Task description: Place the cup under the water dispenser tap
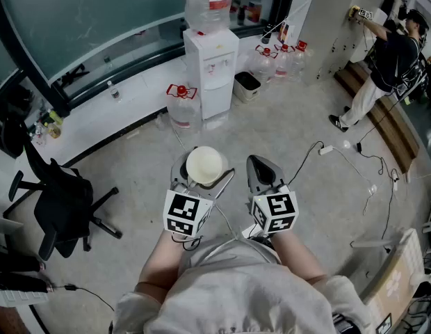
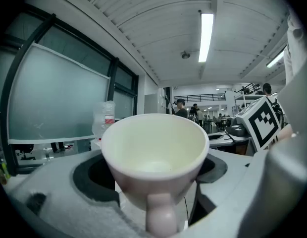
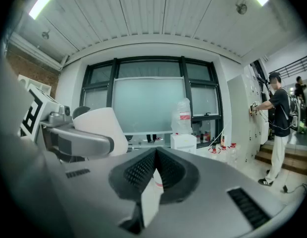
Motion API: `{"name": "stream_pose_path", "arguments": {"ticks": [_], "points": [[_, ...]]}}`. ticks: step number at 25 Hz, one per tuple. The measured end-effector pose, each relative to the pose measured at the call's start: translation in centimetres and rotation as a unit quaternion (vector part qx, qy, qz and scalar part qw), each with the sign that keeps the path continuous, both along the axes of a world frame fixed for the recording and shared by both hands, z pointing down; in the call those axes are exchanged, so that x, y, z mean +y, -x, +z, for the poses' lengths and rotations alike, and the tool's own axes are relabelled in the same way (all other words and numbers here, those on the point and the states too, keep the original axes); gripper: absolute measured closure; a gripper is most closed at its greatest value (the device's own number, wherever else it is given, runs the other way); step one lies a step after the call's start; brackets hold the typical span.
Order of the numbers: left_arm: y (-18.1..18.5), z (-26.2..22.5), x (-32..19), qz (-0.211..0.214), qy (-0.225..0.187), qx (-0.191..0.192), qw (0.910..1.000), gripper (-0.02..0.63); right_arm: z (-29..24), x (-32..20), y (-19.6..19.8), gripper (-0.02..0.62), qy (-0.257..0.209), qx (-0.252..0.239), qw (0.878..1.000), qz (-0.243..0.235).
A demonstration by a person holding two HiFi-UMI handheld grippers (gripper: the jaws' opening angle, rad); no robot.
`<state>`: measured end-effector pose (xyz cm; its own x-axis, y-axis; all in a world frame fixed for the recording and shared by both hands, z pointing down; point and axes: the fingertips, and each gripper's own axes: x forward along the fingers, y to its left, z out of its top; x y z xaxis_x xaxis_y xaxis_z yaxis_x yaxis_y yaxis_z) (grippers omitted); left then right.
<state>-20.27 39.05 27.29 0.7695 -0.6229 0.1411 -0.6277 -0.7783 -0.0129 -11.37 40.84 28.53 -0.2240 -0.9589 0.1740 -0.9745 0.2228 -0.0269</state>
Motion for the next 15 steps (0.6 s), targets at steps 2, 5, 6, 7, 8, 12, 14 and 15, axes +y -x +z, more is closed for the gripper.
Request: {"name": "stream_pose_path", "arguments": {"ticks": [2,5,6,7,8,12,14,15], "points": [[0.2,0.3,-0.1,0.0,0.002,0.001,1.0,0.15,0.2,-0.1,0.3,0.568,0.001,0.001,1.0,-0.002],[0.4,0.5,-0.3,-0.001,0.005,0.001,1.0,0.15,0.5,-0.2,0.7,0.568,0.003,0.002,1.0,-0.004],[0.5,0.6,-0.4,-0.001,0.006,0.002,1.0,0.15,0.5,-0.2,0.8,0.568,0.004,0.003,1.0,-0.005],[0.6,0.7,-0.4,-0.001,0.007,0.002,1.0,0.15,0.6,-0.3,0.9,0.568,0.005,0.003,1.0,-0.006],[0.7,0.7,-0.5,-0.001,0.008,0.003,1.0,0.15,0.6,-0.3,1.0,0.568,0.006,0.004,1.0,-0.006],[1.1,0.9,-0.6,-0.001,0.013,0.008,0.9999,0.15,0.6,-0.5,1.4,0.568,-0.002,-0.005,1.0,-0.002],[1.3,1.1,-0.6,-0.001,0.016,0.011,0.9998,0.15,0.9,-0.5,1.6,0.568,-0.002,-0.007,1.0,-0.001],[1.3,1.1,-0.6,-0.001,0.017,0.012,0.9998,0.15,1.1,-0.5,1.6,0.568,0.002,-0.007,1.0,-0.001]]}}
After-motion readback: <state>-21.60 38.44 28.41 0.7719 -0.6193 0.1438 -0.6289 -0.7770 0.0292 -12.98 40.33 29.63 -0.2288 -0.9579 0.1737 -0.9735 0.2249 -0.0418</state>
